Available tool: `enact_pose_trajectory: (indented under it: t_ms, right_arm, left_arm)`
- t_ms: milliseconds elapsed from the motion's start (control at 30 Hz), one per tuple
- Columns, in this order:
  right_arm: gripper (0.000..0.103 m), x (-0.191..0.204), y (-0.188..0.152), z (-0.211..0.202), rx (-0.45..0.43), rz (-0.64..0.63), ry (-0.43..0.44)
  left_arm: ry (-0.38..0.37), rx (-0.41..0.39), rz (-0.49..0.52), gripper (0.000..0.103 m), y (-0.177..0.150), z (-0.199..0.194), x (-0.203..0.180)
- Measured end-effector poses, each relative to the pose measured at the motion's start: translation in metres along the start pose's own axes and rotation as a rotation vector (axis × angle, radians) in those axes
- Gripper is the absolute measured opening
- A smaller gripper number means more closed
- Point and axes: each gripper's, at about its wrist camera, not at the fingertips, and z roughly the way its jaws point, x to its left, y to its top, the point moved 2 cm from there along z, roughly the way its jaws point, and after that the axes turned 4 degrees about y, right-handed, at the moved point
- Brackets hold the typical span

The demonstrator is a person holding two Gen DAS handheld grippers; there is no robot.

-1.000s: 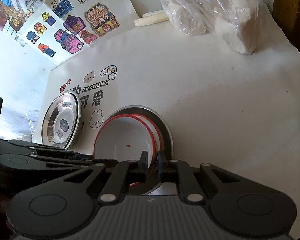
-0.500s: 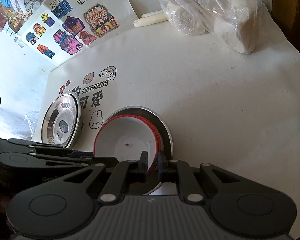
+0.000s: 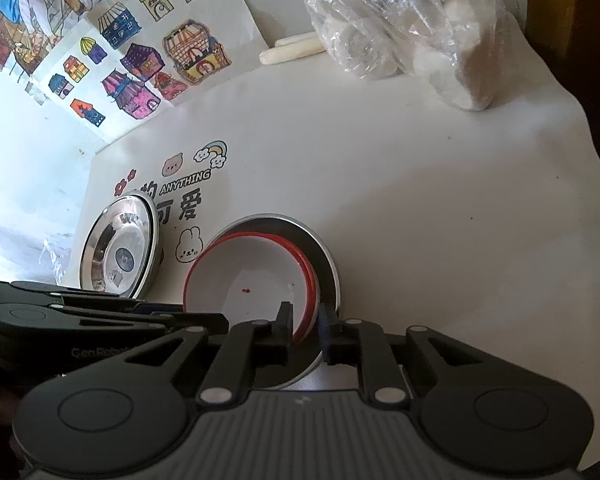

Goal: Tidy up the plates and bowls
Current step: 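Open the right gripper while the left gripper opens, releasing the white bowl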

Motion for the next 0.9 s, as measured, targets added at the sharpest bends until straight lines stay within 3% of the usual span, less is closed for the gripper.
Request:
enact_pose_trajectory:
  t_ms: [233, 333, 367, 500, 600, 733, 767, 900]
  right_arm:
    - [0.032, 0.000, -0.006, -0.011, -0.052, 0.022, -0.032]
    - [0.048, 0.000, -0.010, -0.018, -0.079, 0.039, -0.051]
    - [0.051, 0.000, -0.011, -0.021, -0.090, 0.042, -0.060]
    - [0.081, 0.005, -0.017, -0.035, -0.133, 0.036, -0.120]
    - [0.100, 0.012, -0.020, -0.046, -0.167, 0.011, -0.200]
    - [0.103, 0.019, -0.026, -0.058, -0.200, -0.015, -0.285]
    - [0.103, 0.020, -0.027, -0.059, -0.206, -0.015, -0.296]
    - [0.103, 0.022, -0.035, -0.067, -0.233, -0.021, -0.360]
  left_arm:
    - [-0.038, -0.023, 0.021, 0.029, -0.004, -0.008, 0.000]
    - [-0.042, -0.043, 0.030, 0.036, -0.006, -0.014, 0.001]
    - [-0.044, -0.052, 0.034, 0.040, -0.006, -0.017, 0.002]
    - [-0.042, -0.100, 0.037, 0.061, -0.009, -0.030, 0.007]
    - [0.001, -0.126, 0.032, 0.073, -0.008, -0.036, 0.012]
    - [0.022, -0.152, 0.025, 0.091, -0.007, -0.042, 0.017]
    - [0.022, -0.159, 0.024, 0.101, -0.007, -0.043, 0.018]
    - [0.011, -0.207, 0.036, 0.102, -0.012, -0.046, 0.022]
